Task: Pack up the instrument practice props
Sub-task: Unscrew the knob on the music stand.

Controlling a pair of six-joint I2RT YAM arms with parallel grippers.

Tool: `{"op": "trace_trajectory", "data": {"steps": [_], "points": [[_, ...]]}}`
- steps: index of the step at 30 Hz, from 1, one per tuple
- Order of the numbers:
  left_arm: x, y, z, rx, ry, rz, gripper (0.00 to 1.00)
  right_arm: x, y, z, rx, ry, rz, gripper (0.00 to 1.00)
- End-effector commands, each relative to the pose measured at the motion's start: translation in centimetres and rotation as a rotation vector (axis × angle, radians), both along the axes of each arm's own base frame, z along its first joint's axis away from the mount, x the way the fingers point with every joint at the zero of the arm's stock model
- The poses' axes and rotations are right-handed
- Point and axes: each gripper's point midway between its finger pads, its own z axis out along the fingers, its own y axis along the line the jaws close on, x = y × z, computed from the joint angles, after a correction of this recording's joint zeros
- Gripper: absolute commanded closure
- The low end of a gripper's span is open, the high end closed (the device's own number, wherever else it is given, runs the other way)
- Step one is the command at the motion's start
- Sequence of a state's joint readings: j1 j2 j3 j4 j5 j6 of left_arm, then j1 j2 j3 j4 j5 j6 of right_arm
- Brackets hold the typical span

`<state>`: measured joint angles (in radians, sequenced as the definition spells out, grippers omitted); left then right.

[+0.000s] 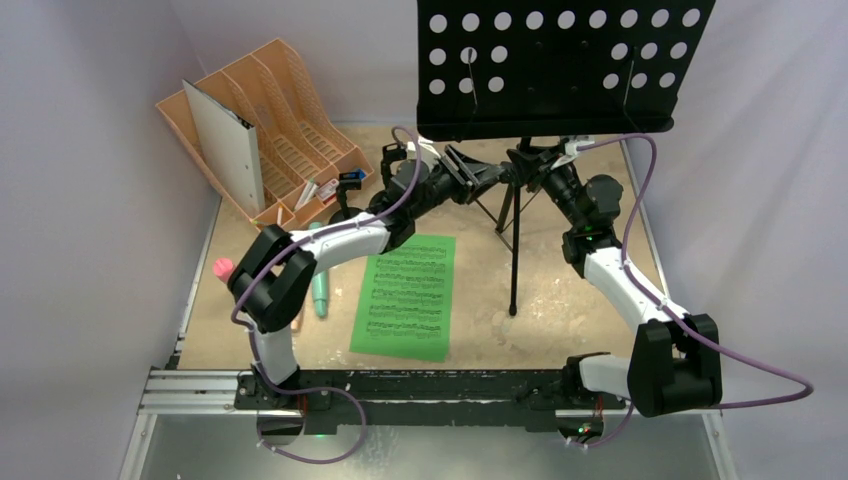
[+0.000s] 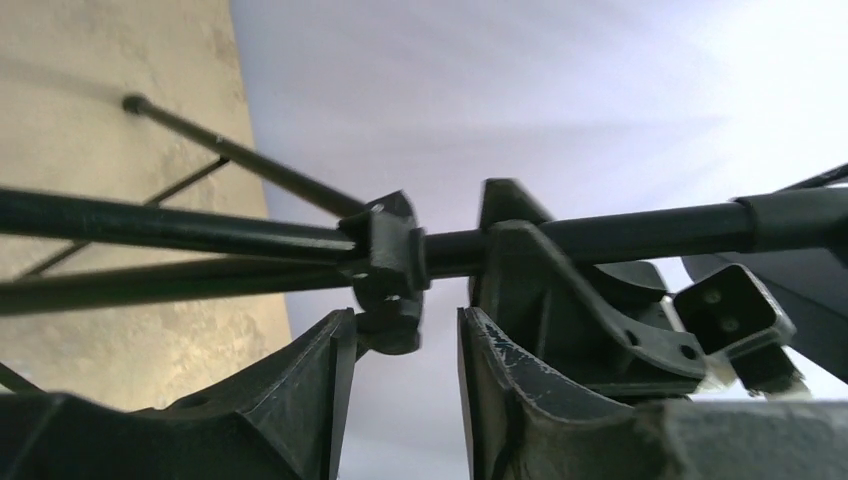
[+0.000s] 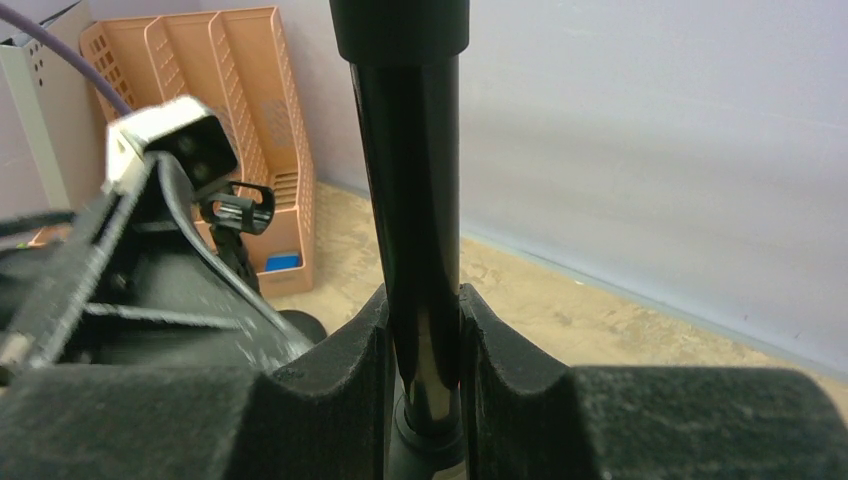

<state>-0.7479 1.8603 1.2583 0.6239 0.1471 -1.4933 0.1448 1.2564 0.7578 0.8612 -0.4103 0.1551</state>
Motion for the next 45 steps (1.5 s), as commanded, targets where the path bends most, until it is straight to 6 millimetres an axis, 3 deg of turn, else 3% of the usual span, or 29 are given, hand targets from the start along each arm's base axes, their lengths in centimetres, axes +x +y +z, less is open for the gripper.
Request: {"op": "trace_trajectory", "data": {"steps": [1,4,9,13,15,18,23,33,45], "points": [[-0.3,3.9,8.8,0.005,-0.352,0.08,0.55,0.1,-0.3,2.4,0.021,-0.04,-0.014,0.98],[-0.7,4.8,10.1,0.077,-0.516,0.098,0.52,0.1,-0.2,2.4,0.021,-0.038,-0.007,0.98],[-2.4,3.9,10.1,0.249,-0.853,0.022,0.5,0.1,-0.2,2.6,0.02,-0.043,-0.009,0.98],[-2.9,3.7,8.2,0.402,-1.106,0.017,0.5,0.0,-0.1,2.7,0.019,-0.045,-0.004,0.98],[-3.0,4.0,6.1,0.543,-1.261,0.052,0.49,-0.1,-0.1,2.7,0.019,-0.047,-0.002,0.98],[-3.8,3.3,4.1,0.776,-1.587,0.06,0.46,-0.1,0.0,2.8,0.018,-0.047,0.004,0.98],[-4.8,2.0,3.6,0.934,-1.916,0.078,0.45,-0.1,0.0,2.7,0.019,-0.041,0.004,0.98],[-2.3,0.0,2.5,1.185,-2.137,0.135,0.44,-0.1,-0.1,2.8,0.016,-0.044,0.0,0.98],[0.0,-1.4,2.4,1.278,-2.173,0.142,0.56,0.0,-0.2,2.7,0.013,-0.042,-0.008,0.98]]}}
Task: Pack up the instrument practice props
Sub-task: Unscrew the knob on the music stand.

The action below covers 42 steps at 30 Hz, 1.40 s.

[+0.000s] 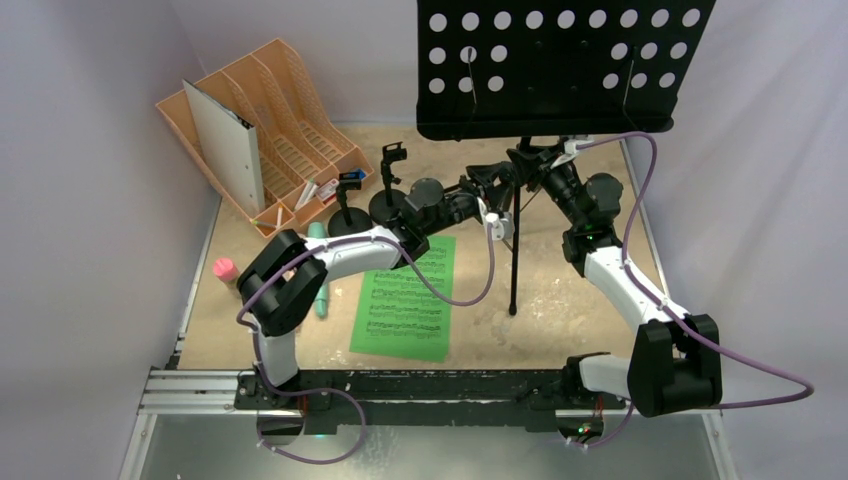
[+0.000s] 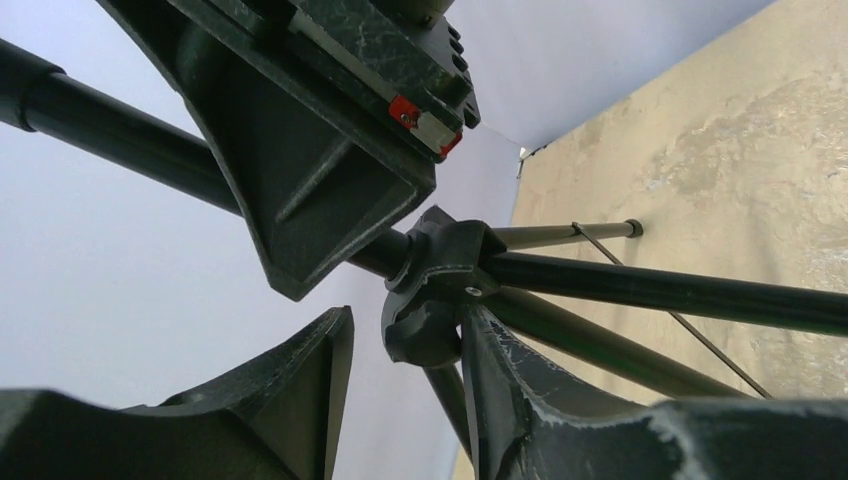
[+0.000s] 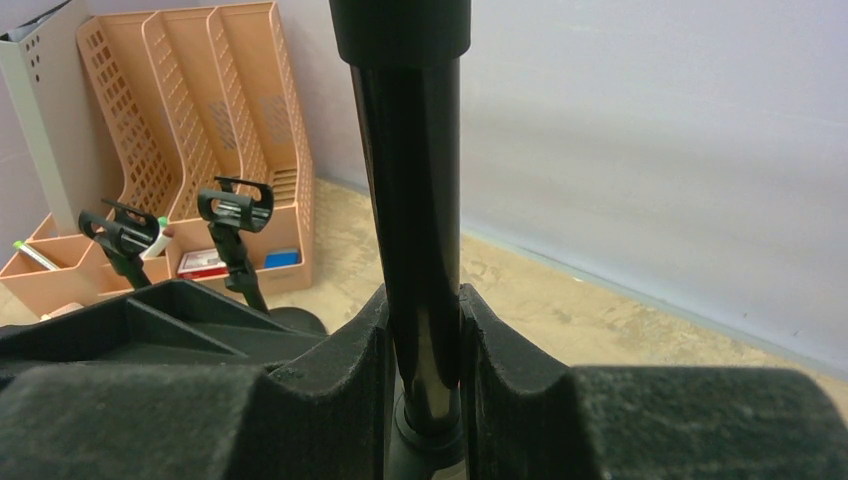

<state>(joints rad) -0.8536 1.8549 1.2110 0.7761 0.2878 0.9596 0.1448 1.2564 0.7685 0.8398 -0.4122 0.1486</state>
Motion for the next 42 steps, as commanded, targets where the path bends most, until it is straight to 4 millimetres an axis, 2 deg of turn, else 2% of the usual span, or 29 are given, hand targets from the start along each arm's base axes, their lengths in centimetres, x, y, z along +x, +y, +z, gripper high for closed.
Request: {"op": "trace_trajectory", "data": {"steps": [1,9,13,16,19,23,25,30,33,35,42], "points": [[0.7,-0.6,2.0,-0.006,-0.063,0.018,0.58,-0.1,-0.2,2.7,0.02,-0.049,-0.008,0.98],[1.0,-0.3,1.6,-0.007,-0.015,0.04,0.88,-0.1,-0.3,2.8,0.022,-0.05,-0.012,0.98],[0.4,0.0,3.2,-0.101,0.124,0.024,0.91,-0.1,-0.3,2.7,0.022,-0.049,-0.012,0.98],[-0.3,-0.2,5.0,-0.186,0.295,-0.012,0.9,0.0,-0.3,2.7,0.021,-0.048,-0.013,0.98],[-0.9,-0.6,5.9,-0.255,0.477,-0.047,0.9,0.0,-0.3,2.6,0.024,-0.046,-0.012,0.98],[-0.8,0.4,8.4,-0.478,0.788,-0.124,0.9,-0.1,-0.3,2.8,0.024,-0.049,-0.013,0.98],[0.3,1.7,9.2,-0.666,0.985,-0.15,0.87,-0.1,-0.2,2.8,0.025,-0.05,-0.012,0.98],[1.9,2.5,7.4,-0.946,1.453,-0.191,0.86,-0.2,-0.3,3.0,0.026,-0.052,-0.01,0.98],[2.8,2.2,5.3,-1.049,1.712,-0.11,0.86,-0.3,-0.3,3.2,0.027,-0.055,-0.01,0.98],[2.7,2.0,4.5,-1.101,1.829,-0.107,0.86,-0.4,-0.3,3.2,0.027,-0.057,-0.012,0.98],[1.9,2.0,3.5,-1.304,2.113,-0.198,0.83,-0.5,-0.4,3.5,0.03,-0.062,-0.016,0.98]]}}
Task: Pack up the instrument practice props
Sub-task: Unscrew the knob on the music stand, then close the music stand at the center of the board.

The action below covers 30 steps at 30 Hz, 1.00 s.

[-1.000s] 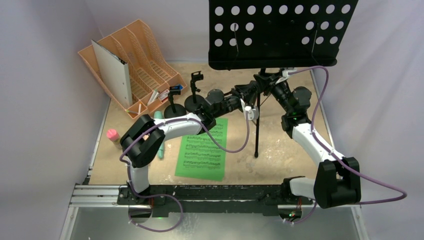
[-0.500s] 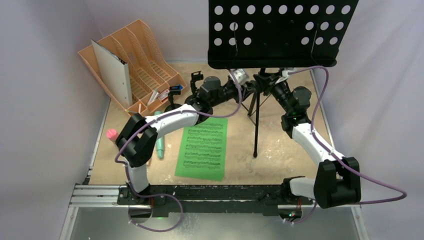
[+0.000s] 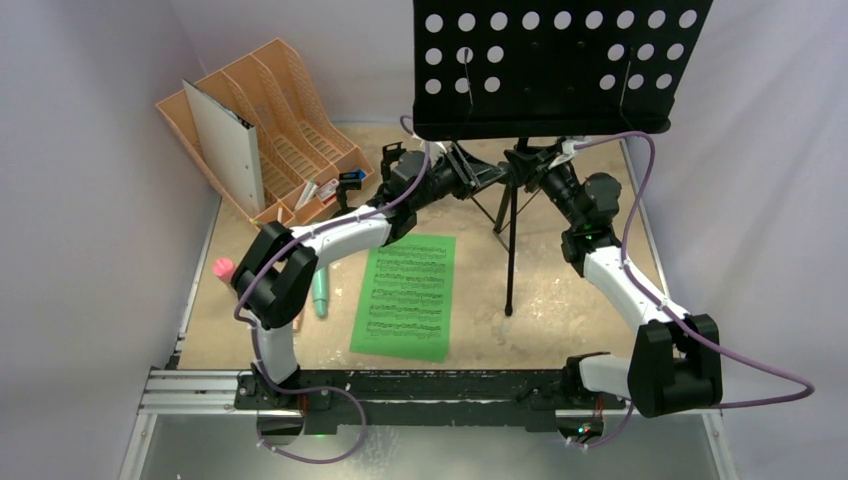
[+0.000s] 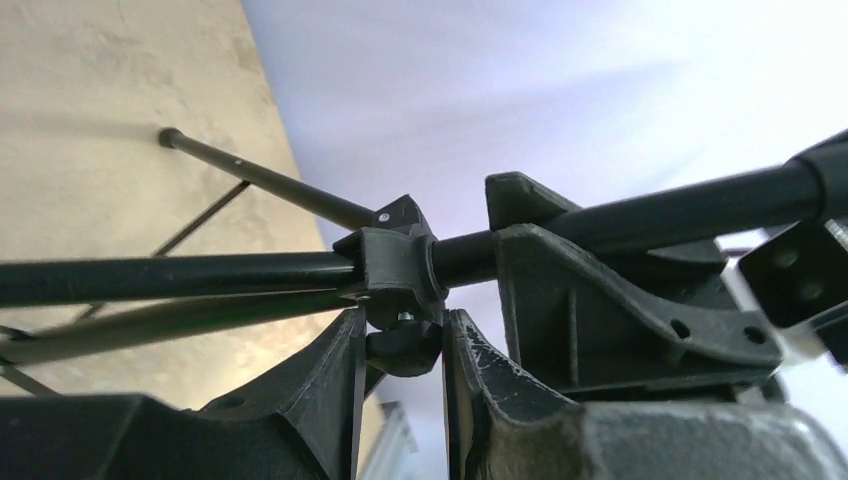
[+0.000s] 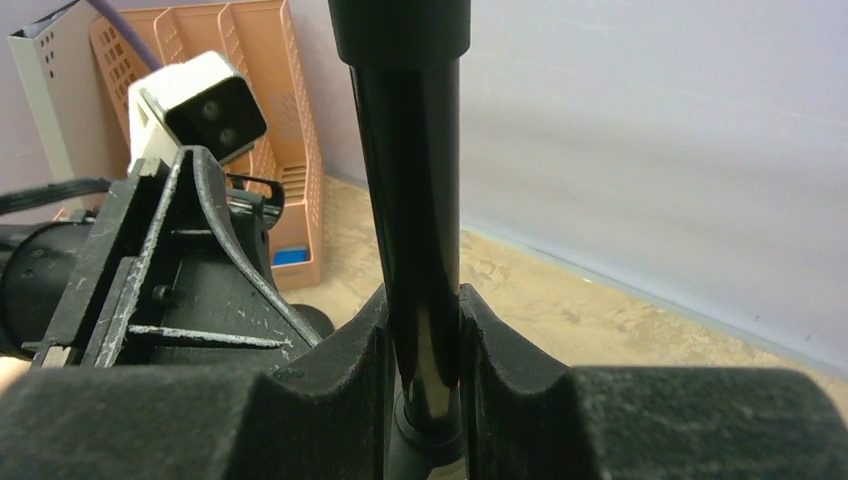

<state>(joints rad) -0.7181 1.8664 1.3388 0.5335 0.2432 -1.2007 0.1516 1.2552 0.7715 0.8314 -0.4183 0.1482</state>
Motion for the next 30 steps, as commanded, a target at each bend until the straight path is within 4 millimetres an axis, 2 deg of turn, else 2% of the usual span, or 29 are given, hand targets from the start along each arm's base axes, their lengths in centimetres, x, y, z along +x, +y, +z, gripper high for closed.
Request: {"op": "trace_trajectory", "data": {"steps": [1,6,10,17,21,24,27,30], "points": [[0.5,1.0,3.4,-0.314,0.225,0.048,0.82,-0.3,-0.8,3.5,0.032,-0.066,-0.03,0.98],[-0.1,0.9,2.9,-0.391,0.302,0.039,0.76,-0.3,-0.7,3.4,0.032,-0.065,-0.027,0.98],[0.0,1.5,3.5,-0.369,0.247,0.07,0.63,-0.4,-0.8,3.5,0.032,-0.068,-0.028,0.98],[1.0,3.5,5.1,-0.174,-0.058,0.206,0.59,-0.5,-0.8,3.5,0.034,-0.069,-0.027,0.98],[1.8,4.7,5.0,-0.019,-0.206,0.289,0.59,-0.6,-0.8,3.8,0.034,-0.074,-0.029,0.98],[1.1,4.1,5.7,0.04,-0.336,0.249,0.58,-0.6,-0.7,3.8,0.032,-0.074,-0.025,0.98],[0.2,3.1,5.9,0.108,-0.449,0.197,0.55,-0.6,-0.8,3.7,0.033,-0.073,-0.025,0.98],[-0.2,2.9,6.2,0.157,-0.576,0.201,0.5,-0.6,-0.7,3.7,0.032,-0.072,-0.024,0.98]]}}
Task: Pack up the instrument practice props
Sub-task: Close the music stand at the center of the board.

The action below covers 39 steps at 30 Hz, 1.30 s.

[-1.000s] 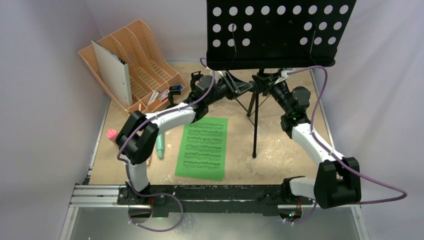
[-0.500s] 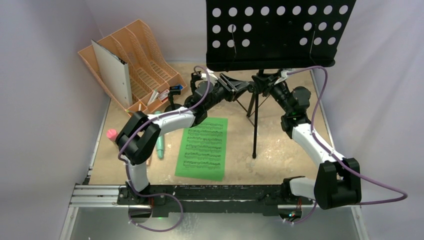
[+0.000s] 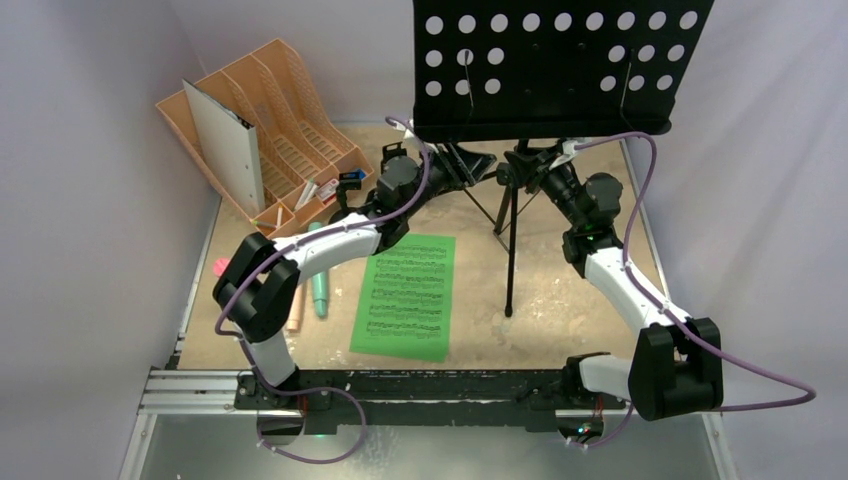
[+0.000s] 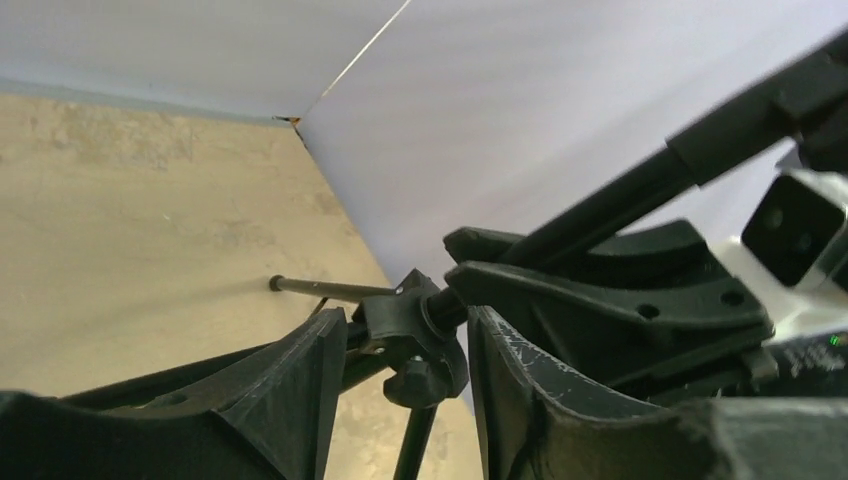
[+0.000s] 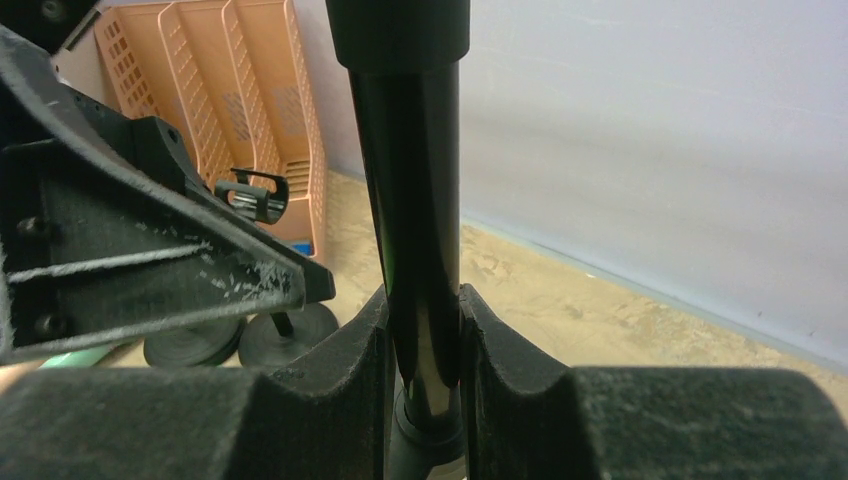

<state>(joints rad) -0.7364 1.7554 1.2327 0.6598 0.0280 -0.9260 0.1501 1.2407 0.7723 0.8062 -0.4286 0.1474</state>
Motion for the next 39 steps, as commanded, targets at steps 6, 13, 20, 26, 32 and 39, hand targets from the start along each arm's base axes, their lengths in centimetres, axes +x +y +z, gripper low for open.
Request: {"op": "trace_trajectory", "data": {"steps": [6,13,20,26,32,39], "points": [[-2.2,0.5,5.4,0.051,-0.515,0.021,0.47,-0.4,-0.7,3.6,0.034,-0.08,-0.027,0.98],[-2.7,0.8,8.0,-0.086,-0.752,-0.212,0.46,-0.5,-0.4,3.4,0.027,-0.075,-0.011,0.97],[-2.1,0.2,8.4,-0.107,-0.85,-0.345,0.45,-0.4,-0.4,3.4,0.015,-0.077,-0.009,0.98],[-1.2,-1.4,8.9,-0.015,-0.897,-0.393,0.44,-0.3,-0.3,3.7,0.006,-0.084,-0.007,0.97],[-0.3,-2.6,9.0,0.011,-0.909,-0.435,0.43,-0.3,-0.1,3.8,-0.006,-0.089,0.009,0.97],[0.9,-3.6,8.8,0.042,-0.903,-0.425,0.43,-0.7,0.2,4.1,-0.016,-0.104,0.031,0.97]]}}
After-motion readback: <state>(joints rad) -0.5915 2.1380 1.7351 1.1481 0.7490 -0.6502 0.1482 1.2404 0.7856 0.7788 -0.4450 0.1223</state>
